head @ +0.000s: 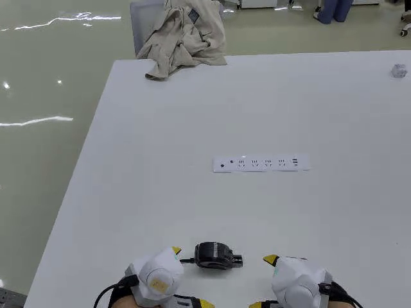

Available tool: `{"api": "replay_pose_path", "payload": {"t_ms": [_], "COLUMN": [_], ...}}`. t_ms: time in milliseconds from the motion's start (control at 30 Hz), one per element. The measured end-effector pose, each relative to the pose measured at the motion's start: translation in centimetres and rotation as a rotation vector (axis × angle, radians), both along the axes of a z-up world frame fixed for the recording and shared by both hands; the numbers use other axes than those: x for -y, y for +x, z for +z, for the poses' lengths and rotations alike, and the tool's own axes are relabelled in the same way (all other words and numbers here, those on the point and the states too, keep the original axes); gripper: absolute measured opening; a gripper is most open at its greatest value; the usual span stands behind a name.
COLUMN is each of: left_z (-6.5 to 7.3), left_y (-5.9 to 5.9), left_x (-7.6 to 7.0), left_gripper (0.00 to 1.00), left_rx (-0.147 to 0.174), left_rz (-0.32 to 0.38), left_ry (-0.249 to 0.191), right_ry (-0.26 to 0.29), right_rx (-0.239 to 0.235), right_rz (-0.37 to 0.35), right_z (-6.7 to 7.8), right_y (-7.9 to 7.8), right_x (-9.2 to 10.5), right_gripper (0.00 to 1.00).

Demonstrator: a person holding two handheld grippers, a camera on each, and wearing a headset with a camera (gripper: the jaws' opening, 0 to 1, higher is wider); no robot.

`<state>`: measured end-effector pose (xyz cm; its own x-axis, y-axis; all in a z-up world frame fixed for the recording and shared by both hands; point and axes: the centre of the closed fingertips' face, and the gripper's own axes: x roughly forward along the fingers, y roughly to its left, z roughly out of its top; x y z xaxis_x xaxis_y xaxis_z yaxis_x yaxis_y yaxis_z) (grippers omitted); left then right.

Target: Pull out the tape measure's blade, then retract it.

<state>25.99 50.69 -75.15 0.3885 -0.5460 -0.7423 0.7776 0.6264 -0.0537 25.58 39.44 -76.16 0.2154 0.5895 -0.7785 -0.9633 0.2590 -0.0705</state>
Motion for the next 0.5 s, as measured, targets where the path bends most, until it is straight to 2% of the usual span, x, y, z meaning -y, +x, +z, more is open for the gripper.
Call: {"api": "replay_pose_path", "payload": {"t_ms": [500], "left_z": [0.1], "left_y": [2.1], "left_x": [0.2], "left_gripper": [0.74], "left_rx": [0.036], "left_rz": [-0.126], "left_ry": [0.053], "right_ry": [-0.021], "right_rx": [0.018], "right_rz": [0.118], "right_z": [-1.1], "right_y": [1.7], "right_x": [-1.3], "right_gripper": [0.56]}}
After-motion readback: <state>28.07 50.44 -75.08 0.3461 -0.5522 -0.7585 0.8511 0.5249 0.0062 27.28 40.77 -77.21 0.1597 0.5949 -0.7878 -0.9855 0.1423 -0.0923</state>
